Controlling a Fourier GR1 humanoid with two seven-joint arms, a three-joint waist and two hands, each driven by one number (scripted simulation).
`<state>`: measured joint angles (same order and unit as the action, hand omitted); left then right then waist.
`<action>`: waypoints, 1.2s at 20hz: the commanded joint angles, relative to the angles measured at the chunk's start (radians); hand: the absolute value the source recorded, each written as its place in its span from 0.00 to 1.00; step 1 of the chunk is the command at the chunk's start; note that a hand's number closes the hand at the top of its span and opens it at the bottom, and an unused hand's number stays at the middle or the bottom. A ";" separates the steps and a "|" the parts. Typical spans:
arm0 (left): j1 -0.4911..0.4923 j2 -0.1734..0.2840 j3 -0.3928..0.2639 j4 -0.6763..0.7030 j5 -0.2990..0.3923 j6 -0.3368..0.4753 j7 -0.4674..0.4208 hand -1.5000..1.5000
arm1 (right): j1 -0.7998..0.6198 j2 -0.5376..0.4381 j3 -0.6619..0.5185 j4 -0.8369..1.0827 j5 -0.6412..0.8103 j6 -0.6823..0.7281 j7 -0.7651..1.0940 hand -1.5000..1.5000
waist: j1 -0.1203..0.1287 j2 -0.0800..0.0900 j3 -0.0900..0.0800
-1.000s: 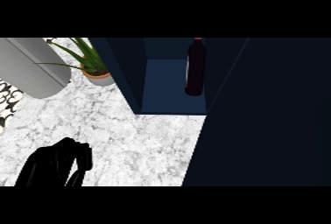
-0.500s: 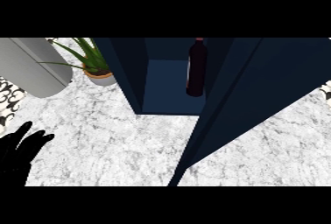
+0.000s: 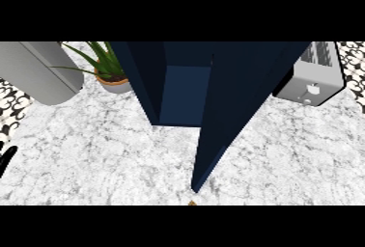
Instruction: Pick up the wine, place it into the cabinet and close the cabinet
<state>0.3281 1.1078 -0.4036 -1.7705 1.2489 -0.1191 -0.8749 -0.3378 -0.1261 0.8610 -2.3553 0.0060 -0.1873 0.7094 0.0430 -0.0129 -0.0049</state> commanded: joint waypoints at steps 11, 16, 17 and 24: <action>0.088 0.052 0.111 0.134 0.013 -0.242 -0.033 0.00 | -0.385 0.119 -0.079 0.324 0.012 -0.323 -0.087 1.00 | 0.019 0.013 -0.001; 0.123 0.102 0.196 0.132 0.058 -0.274 -0.002 0.00 | -0.620 0.124 -0.295 0.549 -0.103 -0.295 -0.084 1.00 | 0.027 0.016 0.003; 0.157 0.088 0.202 0.172 0.011 -0.312 -0.036 0.00 | -0.633 0.124 -0.292 0.605 -0.124 -0.269 -0.108 1.00 | 0.028 0.015 0.003; 0.189 0.058 0.255 0.165 0.023 -0.354 0.007 0.00 | -0.750 0.126 -0.435 0.899 -0.309 -0.080 -0.302 1.00 | 0.017 0.018 0.004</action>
<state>0.4806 1.1876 -0.1702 -1.6042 1.2787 -0.3932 -0.8275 -1.0232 -0.0051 0.4982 -1.5993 -0.2282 -0.3648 0.4841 0.0637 0.0056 -0.0014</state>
